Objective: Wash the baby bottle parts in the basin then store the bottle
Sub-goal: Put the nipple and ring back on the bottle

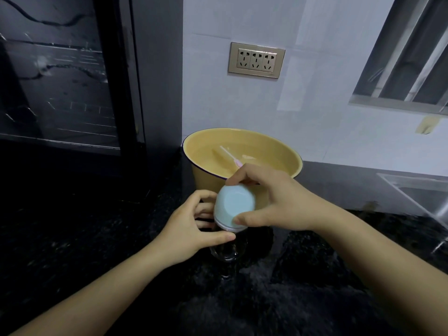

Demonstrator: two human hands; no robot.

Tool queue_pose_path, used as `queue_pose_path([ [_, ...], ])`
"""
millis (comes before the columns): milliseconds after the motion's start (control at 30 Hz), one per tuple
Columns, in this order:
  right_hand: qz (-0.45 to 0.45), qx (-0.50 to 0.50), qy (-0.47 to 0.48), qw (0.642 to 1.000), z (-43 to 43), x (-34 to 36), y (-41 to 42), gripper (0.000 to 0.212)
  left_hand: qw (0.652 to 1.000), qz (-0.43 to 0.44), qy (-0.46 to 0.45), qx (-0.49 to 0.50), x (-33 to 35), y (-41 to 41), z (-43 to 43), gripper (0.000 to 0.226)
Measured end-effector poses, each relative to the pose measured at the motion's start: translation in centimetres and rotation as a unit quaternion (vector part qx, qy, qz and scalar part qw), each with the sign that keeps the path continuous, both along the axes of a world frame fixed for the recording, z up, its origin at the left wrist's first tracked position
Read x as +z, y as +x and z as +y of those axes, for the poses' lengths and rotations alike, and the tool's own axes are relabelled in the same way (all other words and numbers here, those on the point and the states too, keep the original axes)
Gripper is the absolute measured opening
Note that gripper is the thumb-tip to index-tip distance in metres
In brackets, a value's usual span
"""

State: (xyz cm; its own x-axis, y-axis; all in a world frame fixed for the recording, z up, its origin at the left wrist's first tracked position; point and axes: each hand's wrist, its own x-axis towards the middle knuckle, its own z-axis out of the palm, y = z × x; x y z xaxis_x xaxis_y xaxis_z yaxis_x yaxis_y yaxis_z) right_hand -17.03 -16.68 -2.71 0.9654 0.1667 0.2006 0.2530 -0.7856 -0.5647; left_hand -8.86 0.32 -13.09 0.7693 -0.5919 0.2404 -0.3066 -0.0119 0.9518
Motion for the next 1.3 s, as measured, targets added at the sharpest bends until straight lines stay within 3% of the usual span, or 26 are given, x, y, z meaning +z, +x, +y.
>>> queue_pose_path([
  [300,-0.045,0.035,-0.097,0.994,-0.5,-1.3,-0.4,0.055,1.0,-0.005,0.009,0.003,0.2,-0.1,0.0,0.073],
  [600,-0.115,0.032,-0.145,0.982,-0.8,-3.0,-1.0,0.073,1.0,-0.02,0.017,0.001,0.7,-0.3,-0.1,0.058],
  [800,-0.152,-0.004,-0.012,0.988,-0.4,-5.4,-2.0,0.097,1.0,-0.02,0.008,-0.01,1.6,-0.9,0.0,0.057],
  [967,-0.108,-0.035,0.127,0.985,0.4,-6.4,-2.3,0.107,0.999,-0.013,-0.049,-0.017,2.9,-1.0,0.2,0.062],
  [1067,-0.056,-0.022,0.181,0.982,0.9,-6.0,-1.9,0.103,0.997,-0.019,-0.075,-0.025,4.0,-0.9,0.3,0.063],
  [1300,-0.049,-0.029,0.309,0.949,1.3,-5.3,-0.5,0.09,0.995,-0.045,-0.057,-0.075,6.8,0.2,0.8,0.058],
])
